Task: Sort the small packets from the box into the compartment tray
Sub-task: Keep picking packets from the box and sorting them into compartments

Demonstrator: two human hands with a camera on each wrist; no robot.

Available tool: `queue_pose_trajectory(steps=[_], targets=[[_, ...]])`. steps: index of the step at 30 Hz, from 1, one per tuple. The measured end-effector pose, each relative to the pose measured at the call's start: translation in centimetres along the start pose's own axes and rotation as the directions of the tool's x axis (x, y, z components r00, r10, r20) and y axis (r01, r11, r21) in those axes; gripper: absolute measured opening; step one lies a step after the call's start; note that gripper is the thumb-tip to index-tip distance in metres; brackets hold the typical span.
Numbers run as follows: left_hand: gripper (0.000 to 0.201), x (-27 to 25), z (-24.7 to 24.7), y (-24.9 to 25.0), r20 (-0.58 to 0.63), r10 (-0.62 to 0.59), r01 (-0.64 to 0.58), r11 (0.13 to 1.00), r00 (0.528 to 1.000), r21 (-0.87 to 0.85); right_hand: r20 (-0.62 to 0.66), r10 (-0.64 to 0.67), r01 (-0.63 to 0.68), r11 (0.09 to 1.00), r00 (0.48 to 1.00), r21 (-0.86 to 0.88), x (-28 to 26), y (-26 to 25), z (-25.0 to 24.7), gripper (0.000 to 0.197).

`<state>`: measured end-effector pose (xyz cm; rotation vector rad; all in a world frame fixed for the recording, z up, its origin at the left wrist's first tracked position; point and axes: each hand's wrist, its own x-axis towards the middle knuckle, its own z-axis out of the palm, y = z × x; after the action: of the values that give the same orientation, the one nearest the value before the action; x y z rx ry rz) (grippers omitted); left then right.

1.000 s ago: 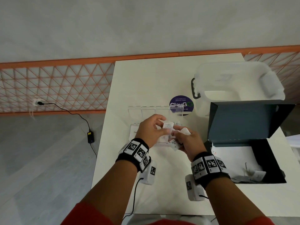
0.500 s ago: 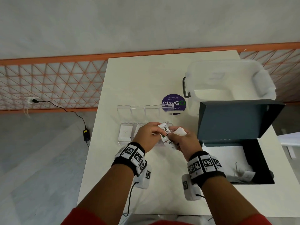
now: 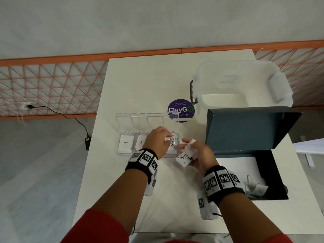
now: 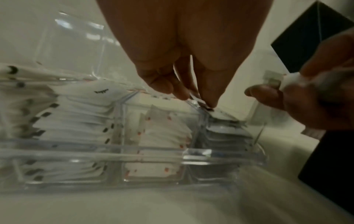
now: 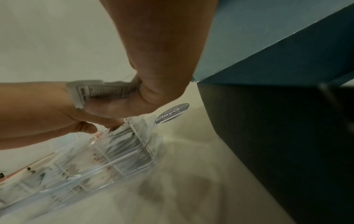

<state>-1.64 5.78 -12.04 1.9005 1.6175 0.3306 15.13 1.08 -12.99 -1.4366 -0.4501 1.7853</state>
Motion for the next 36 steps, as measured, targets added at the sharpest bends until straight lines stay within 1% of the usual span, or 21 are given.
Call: queue_pose_trajectory(steps=[2, 5, 7, 9, 11, 13, 15, 16, 18, 19, 21, 23, 25, 28, 30, 32, 33, 36], targets=[[0.022, -0.1, 0.5, -0.1, -0.028, 0.067, -0.064, 0.994, 0.997, 0.086, 0.007, 0.013, -0.013, 1.0, 1.0, 0.026, 0.2, 0.0, -0.3, 0.034], [0.026, -0.3, 1.2, -0.5, -0.054, 0.118, -0.107, 0.978, 0.992, 0.178, 0.013, 0.017, -0.017, 0.999, 1.0, 0.036, 0.3, 0.1, -0.6, 0.034], [0.027, -0.4, 1.4, -0.7, -0.038, 0.157, -0.143, 0.958, 0.987, 0.249, 0.018, 0.015, -0.015, 0.999, 1.0, 0.039, 0.4, 0.2, -0.5, 0.031], [0.027, -0.4, 1.6, -0.8, -0.006, 0.188, -0.177, 0.936, 0.982, 0.305, 0.013, 0.002, -0.003, 1.0, 1.0, 0.027, 0.4, 0.2, -0.3, 0.022], [0.027, -0.3, 1.8, -0.7, 0.024, 0.186, -0.182, 0.918, 0.982, 0.351, -0.015, -0.009, 0.009, 1.0, 1.0, -0.017, 0.4, 0.3, -0.1, 0.013], [0.027, -0.3, 1.7, -0.6, 0.039, 0.177, -0.179, 0.913, 0.983, 0.367, -0.048, -0.03, 0.026, 0.997, 0.998, -0.068, 0.2, 0.4, 0.1, 0.011], [0.028, -0.5, 1.5, -0.6, 0.018, 0.191, -0.187, 0.932, 0.981, 0.312, -0.041, -0.05, 0.046, 0.993, 0.998, -0.105, 0.0, 0.5, 0.2, 0.011], [0.028, -0.7, 1.2, -0.6, -0.019, 0.198, -0.188, 0.953, 0.98, 0.238, -0.028, -0.06, 0.056, 0.991, 0.998, -0.12, -0.1, 0.5, 0.3, 0.01], [0.028, -1.2, 0.4, -0.4, -0.098, 0.173, -0.171, 0.985, 0.98, 0.026, -0.011, -0.082, 0.079, 0.986, 0.997, -0.147, -0.3, 0.6, 0.6, 0.009], [0.026, -1.5, -0.1, -0.3, -0.108, 0.152, -0.16, 0.984, 0.983, -0.075, -0.008, -0.093, 0.09, 0.983, 0.996, -0.158, -0.4, 0.6, 0.9, 0.009], [0.022, -2.2, -1.1, 0.1, -0.058, 0.102, -0.114, 0.959, 0.993, -0.259, 0.005, -0.109, 0.108, 0.98, 0.994, -0.165, -0.6, 0.8, 1.4, 0.01], [0.026, -2.9, -2.1, 0.1, 0.044, 0.025, -0.006, 0.917, 0.999, -0.4, 0.022, -0.118, 0.12, 0.98, 0.993, -0.156, -0.7, 0.9, 2.1, 0.011], [0.031, -3.4, -2.8, -0.4, 0.106, -0.032, 0.077, 0.889, 0.994, -0.451, 0.04, -0.116, 0.121, 0.979, 0.992, -0.162, -0.8, 1.0, 2.9, 0.016], [0.025, -4.0, -3.8, -1.4, 0.095, -0.084, 0.12, 0.866, 0.992, -0.484, 0.084, -0.082, 0.094, 0.985, 0.993, -0.147, -0.9, 1.3, 4.1, 0.022], [0.024, -4.2, -4.5, -2.0, 0.067, -0.103, 0.123, 0.84, 0.992, -0.528, 0.087, -0.076, 0.088, 0.985, 0.993, -0.148, -1.0, 1.5, 4.8, 0.018], [0.03, -4.3, -5.1, -2.6, 0.061, -0.109, 0.125, 0.82, 0.992, -0.559, 0.082, -0.074, 0.087, 0.981, 0.994, -0.172, -1.3, 1.8, 5.4, 0.011], [0.032, -4.4, -5.3, -2.9, 0.059, -0.099, 0.115, 0.825, 0.993, -0.554, 0.082, -0.077, 0.091, 0.979, 0.994, -0.184, -1.4, 1.9, 5.6, 0.009], [0.032, -4.6, -5.9, -3.7, 0.047, -0.03, 0.048, 0.883, 0.998, -0.467, 0.063, -0.086, 0.097, 0.975, 0.994, -0.198, -1.8, 2.3, 6.5, 0.004]])
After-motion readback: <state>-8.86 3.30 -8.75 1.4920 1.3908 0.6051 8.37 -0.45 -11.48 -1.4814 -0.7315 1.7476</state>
